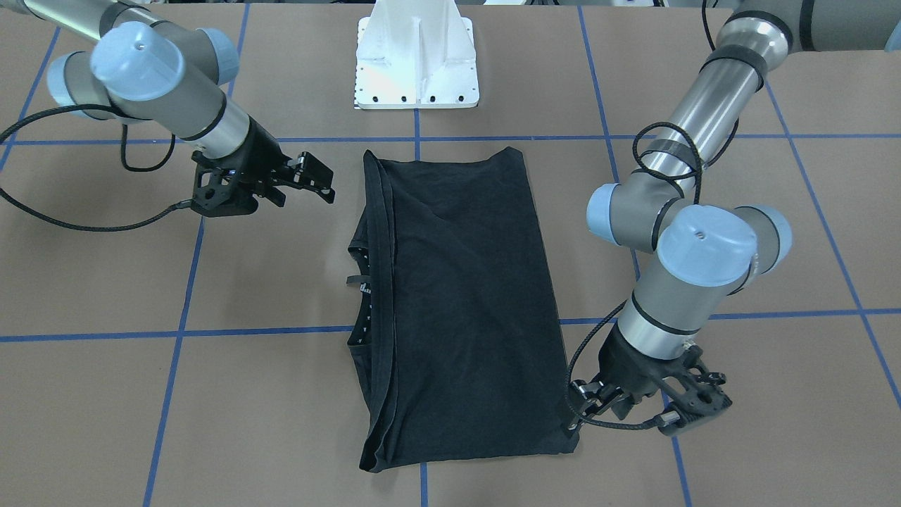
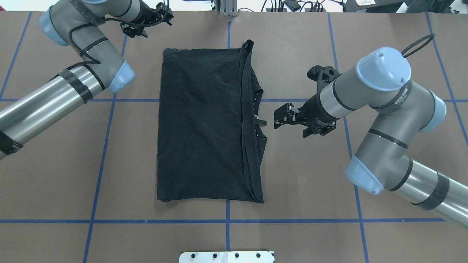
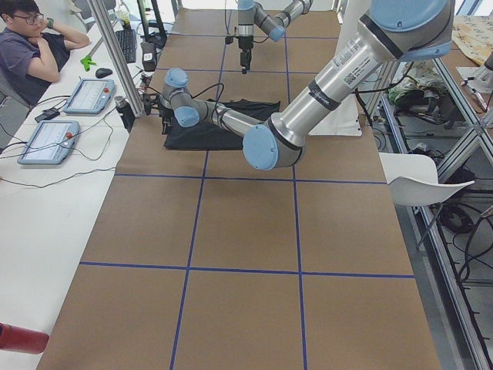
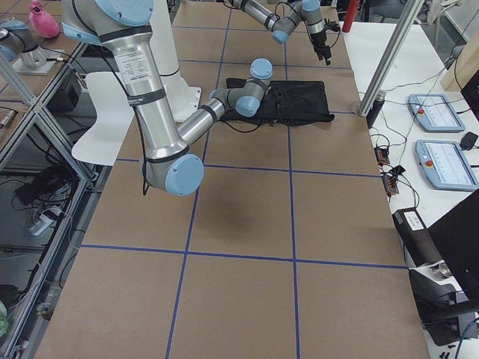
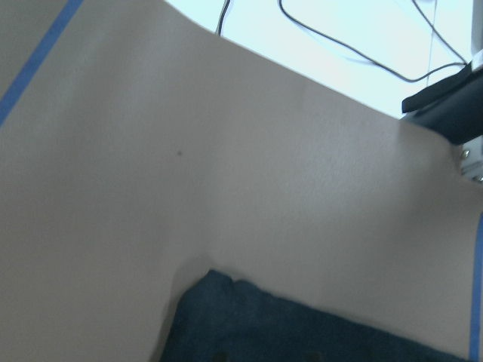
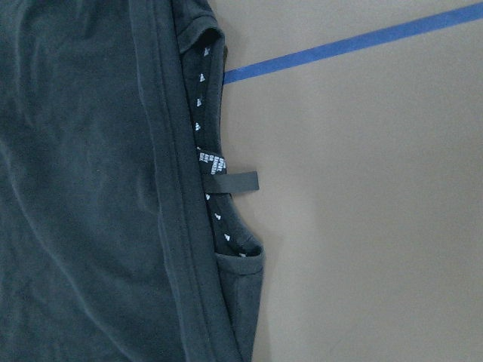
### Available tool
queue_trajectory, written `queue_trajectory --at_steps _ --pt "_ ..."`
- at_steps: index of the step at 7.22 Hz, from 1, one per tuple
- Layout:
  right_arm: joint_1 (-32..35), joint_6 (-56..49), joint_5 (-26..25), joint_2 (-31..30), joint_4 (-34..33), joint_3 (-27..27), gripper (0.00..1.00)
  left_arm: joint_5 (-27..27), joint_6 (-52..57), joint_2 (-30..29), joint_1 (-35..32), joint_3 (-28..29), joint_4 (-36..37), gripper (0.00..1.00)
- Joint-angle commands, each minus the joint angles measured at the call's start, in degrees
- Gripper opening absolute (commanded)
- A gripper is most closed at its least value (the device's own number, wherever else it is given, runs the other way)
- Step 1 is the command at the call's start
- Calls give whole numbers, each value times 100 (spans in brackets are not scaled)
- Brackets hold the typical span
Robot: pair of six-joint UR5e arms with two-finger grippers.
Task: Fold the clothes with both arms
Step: 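Release the corner and raise the left gripper while the right gripper lowers onto the shirt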
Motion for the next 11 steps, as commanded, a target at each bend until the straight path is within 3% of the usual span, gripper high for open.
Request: queue_trajectory --at_steps 1,4,6,8,11 --pt "-501 -634 -871 623 -1403 -14 100 -135 141 447 -93 -491 4 100" --pt "-1133 -1953 -2030 1546 -3137 -294 100 -311 563 1510 -120 -1572 4 100" --pt "-1258 -2025 -2297 2249 -3141 -1188 100 -321 563 1679 -120 -1768 12 100" --pt "-1285 -2254 -2315 2525 -3106 -1849 100 -321 563 1688 -120 -1768 4 100" --pt "-1311 -2614 -2395 2508 -3124 -2019 100 -321 563 1697 -94 -1768 12 100"
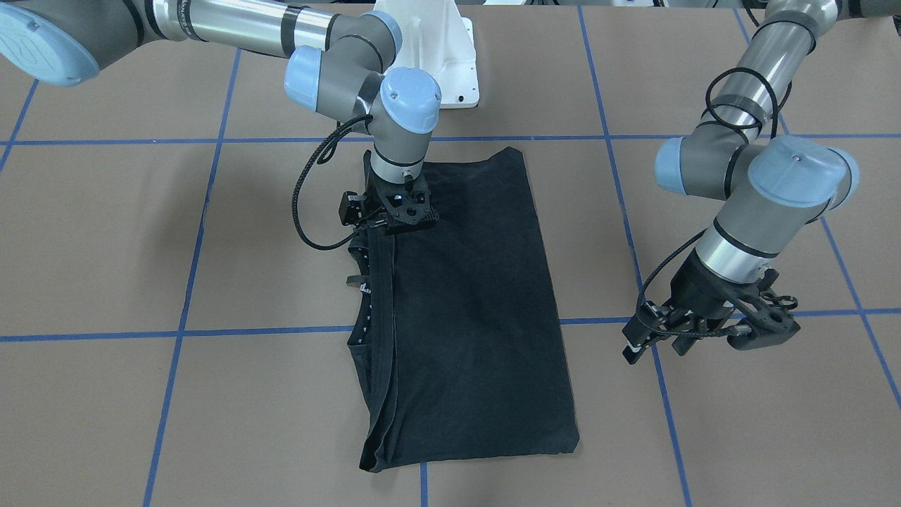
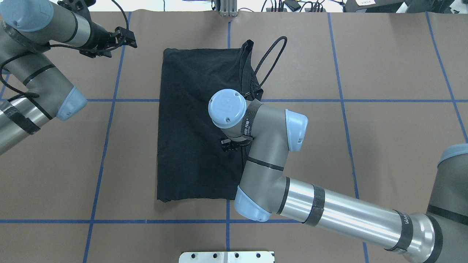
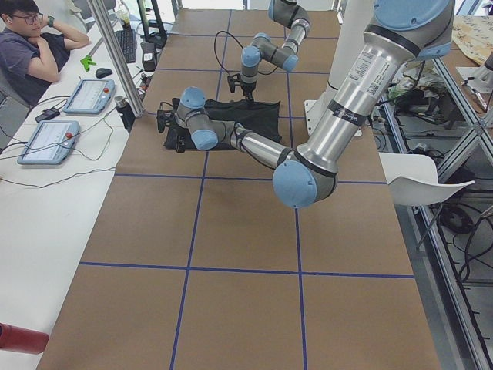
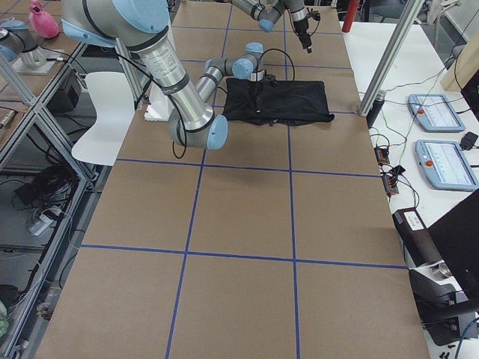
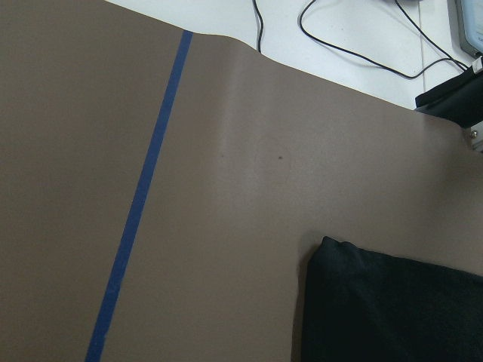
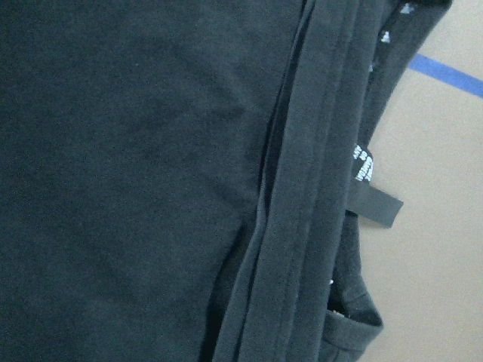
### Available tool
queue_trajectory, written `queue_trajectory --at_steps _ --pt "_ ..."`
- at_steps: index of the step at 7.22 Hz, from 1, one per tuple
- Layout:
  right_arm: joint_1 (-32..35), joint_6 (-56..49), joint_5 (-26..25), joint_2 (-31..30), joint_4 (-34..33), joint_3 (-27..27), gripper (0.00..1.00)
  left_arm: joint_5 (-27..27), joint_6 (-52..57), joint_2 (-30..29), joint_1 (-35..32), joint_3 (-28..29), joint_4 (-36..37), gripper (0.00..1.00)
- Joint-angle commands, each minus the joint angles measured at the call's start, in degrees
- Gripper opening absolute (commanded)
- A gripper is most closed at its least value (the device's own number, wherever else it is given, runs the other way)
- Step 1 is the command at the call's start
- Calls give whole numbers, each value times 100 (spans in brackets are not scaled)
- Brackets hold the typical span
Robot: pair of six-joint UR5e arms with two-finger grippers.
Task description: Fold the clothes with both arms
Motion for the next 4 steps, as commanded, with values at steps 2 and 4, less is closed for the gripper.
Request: queue_trajectory --at_steps 2,4 --pt "-71 -137 -25 -21 0 -157 100 9 0 -6 12 0 5 100" --pt "-63 -146 -16 -4 -9 -185 100 9 -9 -6 30 0 -4 100"
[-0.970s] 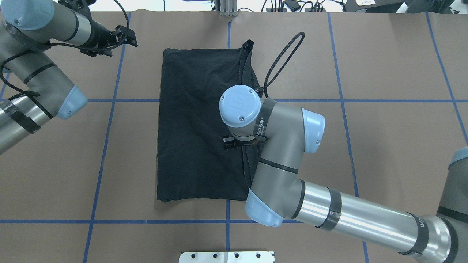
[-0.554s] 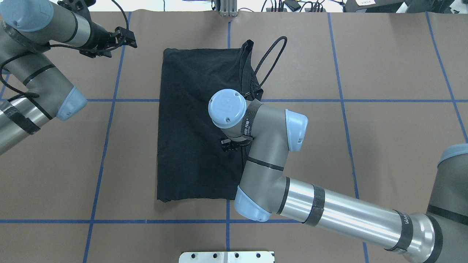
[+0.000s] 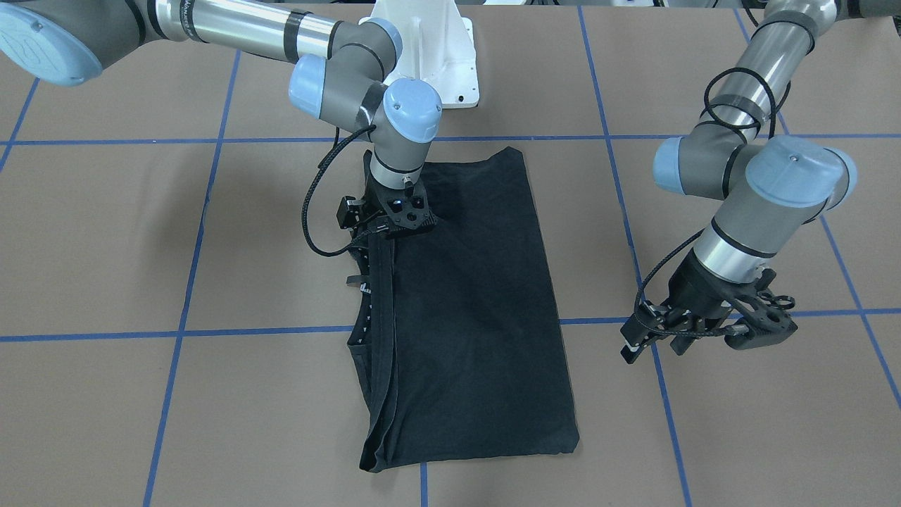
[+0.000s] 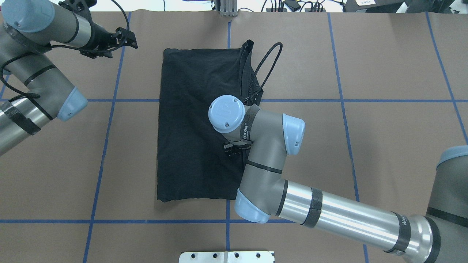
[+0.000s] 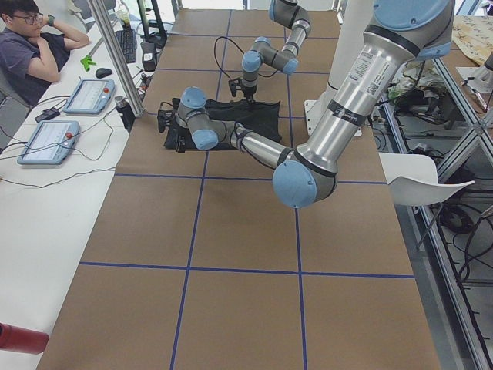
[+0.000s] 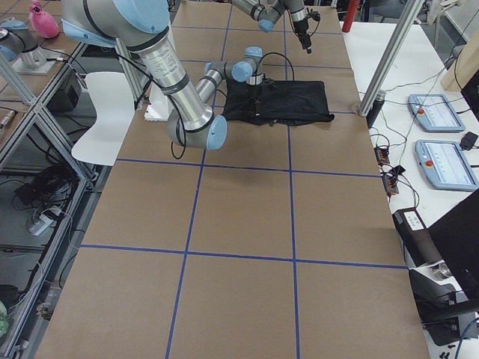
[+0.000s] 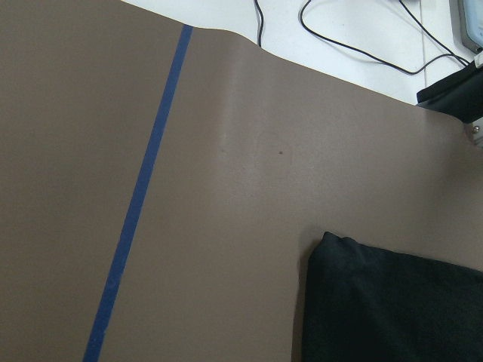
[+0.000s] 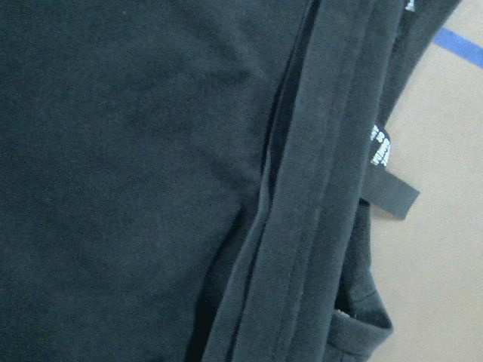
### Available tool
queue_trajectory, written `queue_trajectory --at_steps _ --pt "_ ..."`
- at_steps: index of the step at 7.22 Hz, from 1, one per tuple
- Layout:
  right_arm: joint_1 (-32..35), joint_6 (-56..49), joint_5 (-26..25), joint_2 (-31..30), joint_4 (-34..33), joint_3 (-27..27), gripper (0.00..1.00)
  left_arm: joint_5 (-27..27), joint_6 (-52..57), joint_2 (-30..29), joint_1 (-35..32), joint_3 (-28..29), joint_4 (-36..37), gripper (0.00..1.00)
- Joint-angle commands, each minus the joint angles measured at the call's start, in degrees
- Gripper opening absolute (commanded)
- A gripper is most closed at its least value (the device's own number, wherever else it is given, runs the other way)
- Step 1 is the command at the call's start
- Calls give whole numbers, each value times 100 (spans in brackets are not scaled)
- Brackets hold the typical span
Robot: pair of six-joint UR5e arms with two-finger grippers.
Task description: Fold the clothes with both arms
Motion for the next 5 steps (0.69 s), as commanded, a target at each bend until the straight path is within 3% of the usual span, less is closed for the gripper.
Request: queue_trajectory --at_steps 1,5 --pt "45 -14 41 9 -6 26 100 1 -3 -1 21 0 2 100" --pt "81 -14 59 -35 -32 35 100 1 -12 -1 30 0 3 100"
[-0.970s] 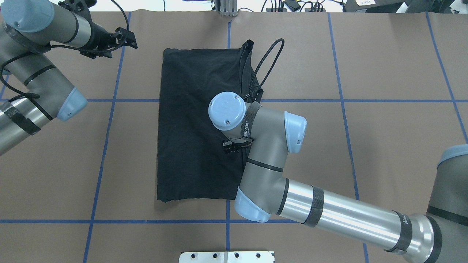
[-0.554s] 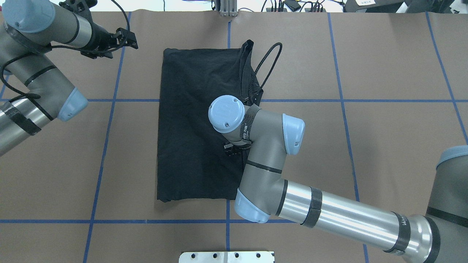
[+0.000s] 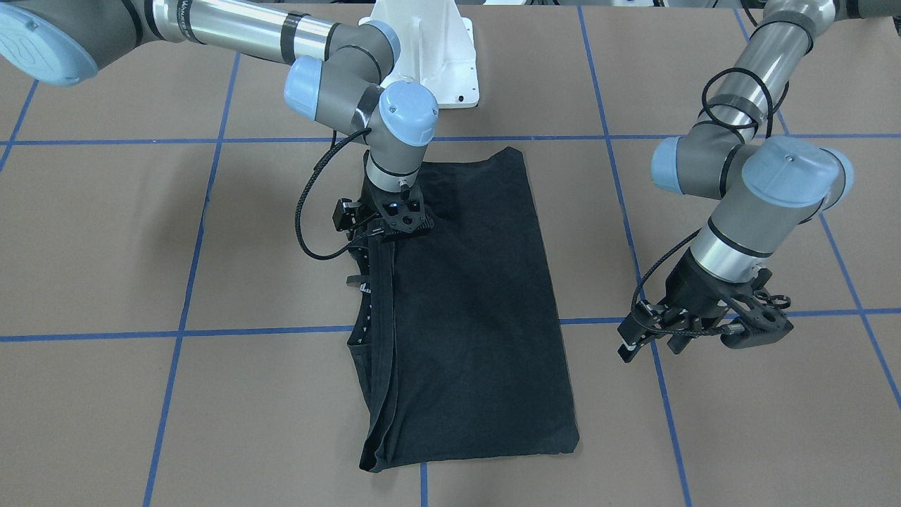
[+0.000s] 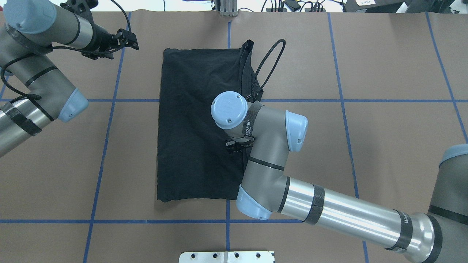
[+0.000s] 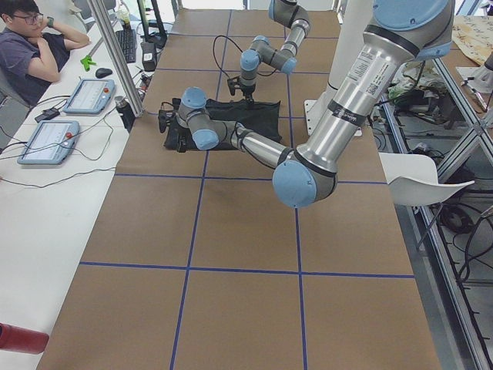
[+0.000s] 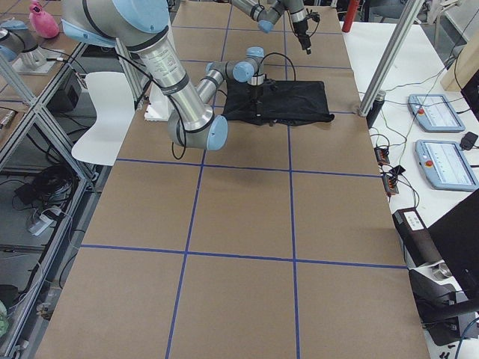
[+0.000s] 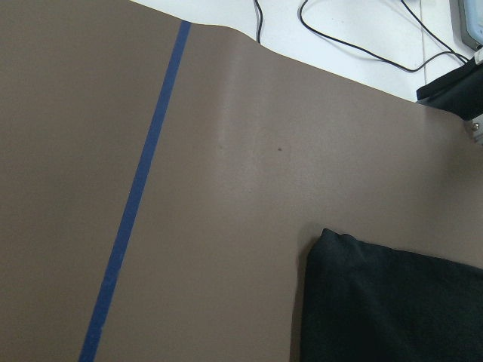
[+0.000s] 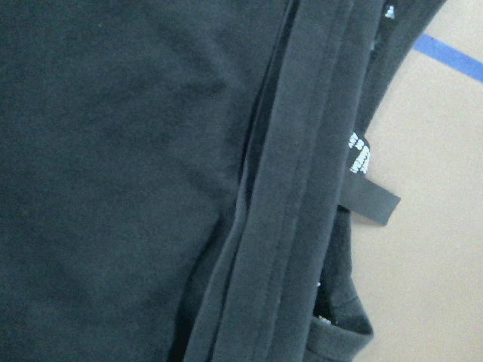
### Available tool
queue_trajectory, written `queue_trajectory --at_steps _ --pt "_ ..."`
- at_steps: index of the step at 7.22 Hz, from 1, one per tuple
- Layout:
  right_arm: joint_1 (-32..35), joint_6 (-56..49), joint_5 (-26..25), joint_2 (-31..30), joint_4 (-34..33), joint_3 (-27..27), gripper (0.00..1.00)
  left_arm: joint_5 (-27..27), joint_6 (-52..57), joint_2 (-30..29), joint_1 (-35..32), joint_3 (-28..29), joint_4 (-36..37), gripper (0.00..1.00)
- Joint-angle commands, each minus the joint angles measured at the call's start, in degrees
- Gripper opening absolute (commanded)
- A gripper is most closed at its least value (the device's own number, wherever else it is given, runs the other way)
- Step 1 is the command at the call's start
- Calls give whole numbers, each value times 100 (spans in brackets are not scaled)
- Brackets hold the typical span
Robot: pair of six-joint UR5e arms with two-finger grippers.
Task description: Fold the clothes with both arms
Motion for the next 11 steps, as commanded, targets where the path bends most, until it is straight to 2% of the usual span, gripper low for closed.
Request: queue_trajectory --at_steps 1,7,11 --pt "40 0 3 -15 -4 7 100 -5 0 0 3 0 -6 100" --pt "189 -219 38 -68 -241 103 100 -5 -35 -18 12 0 -7 100" --pt "32 -202 -6 -15 -154 16 100 4 -35 0 3 0 -7 100"
